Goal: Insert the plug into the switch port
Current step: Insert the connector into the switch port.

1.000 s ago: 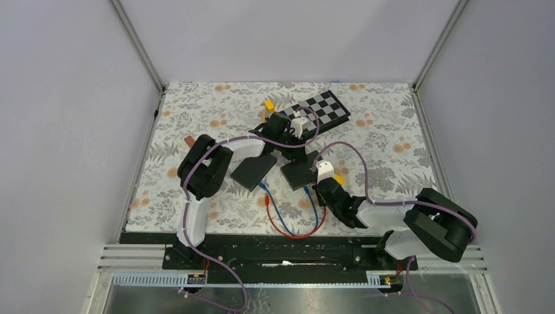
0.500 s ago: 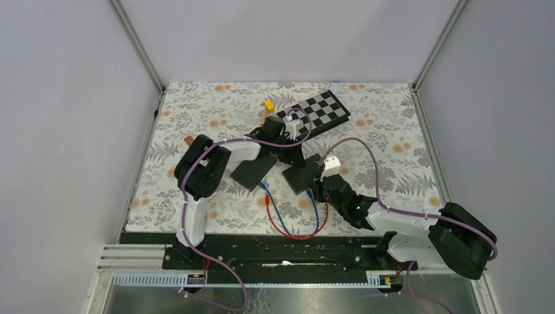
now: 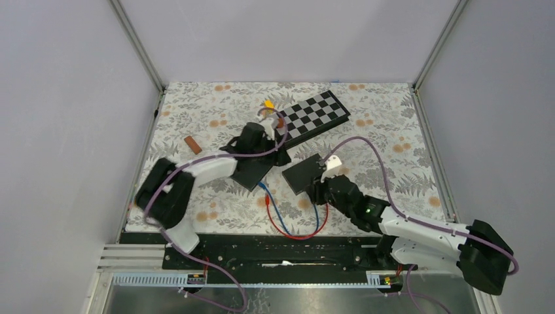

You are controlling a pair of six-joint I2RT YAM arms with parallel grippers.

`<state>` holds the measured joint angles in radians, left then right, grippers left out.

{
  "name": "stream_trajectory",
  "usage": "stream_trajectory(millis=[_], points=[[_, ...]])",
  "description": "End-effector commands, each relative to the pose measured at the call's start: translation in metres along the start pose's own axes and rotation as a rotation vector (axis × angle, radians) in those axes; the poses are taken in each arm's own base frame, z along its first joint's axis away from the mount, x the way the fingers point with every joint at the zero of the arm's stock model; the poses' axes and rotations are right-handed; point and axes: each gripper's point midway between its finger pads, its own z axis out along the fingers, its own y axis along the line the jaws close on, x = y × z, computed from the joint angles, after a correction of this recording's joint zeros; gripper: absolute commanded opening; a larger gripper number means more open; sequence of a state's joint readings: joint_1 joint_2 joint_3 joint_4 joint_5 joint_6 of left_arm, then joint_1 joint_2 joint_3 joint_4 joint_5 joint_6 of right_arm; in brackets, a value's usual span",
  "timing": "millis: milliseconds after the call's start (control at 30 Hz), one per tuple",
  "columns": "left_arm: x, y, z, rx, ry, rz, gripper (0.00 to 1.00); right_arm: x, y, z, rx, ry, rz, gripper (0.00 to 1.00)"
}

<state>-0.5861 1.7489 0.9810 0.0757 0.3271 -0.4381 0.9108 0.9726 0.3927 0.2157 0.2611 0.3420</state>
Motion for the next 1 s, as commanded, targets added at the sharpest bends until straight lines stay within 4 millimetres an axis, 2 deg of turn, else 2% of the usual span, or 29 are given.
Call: stream_trajectory(millis=[0, 67, 200, 333, 467, 600, 700, 967], points=[[-0.059, 0.005, -0.07, -0.161, -0.313, -0.088, 0.69, -0.02, 0.052, -0.002, -0.087, -0.023, 0.019, 0.4], [-0.055, 0.013, -0.1, -0.231, -0.364, -0.128, 0.72, -0.017, 0.075, 0.002, -0.121, 0.0, 0.053, 0.4], [-0.027, 0.025, -0.152, -0.323, -0.399, -0.228, 0.78, -0.006, 0.115, 0.014, -0.157, 0.03, 0.173, 0.42], [0.006, 0.024, -0.181, -0.313, -0.396, -0.323, 0.79, 0.007, 0.141, 0.038, -0.154, 0.102, 0.299, 0.42], [0.019, 0.015, -0.202, -0.265, -0.414, -0.361, 0.79, 0.015, 0.165, 0.053, -0.188, 0.148, 0.409, 0.37], [0.023, 0.007, -0.213, -0.238, -0.403, -0.34, 0.79, 0.035, 0.157, 0.064, -0.11, 0.175, 0.458, 0.35], [0.024, 0.004, -0.218, -0.242, -0.388, -0.319, 0.79, 0.051, 0.147, 0.072, -0.043, 0.202, 0.425, 0.37], [0.03, 0.004, -0.223, -0.229, -0.4, -0.322, 0.79, 0.071, 0.14, 0.085, 0.027, 0.252, 0.346, 0.37]])
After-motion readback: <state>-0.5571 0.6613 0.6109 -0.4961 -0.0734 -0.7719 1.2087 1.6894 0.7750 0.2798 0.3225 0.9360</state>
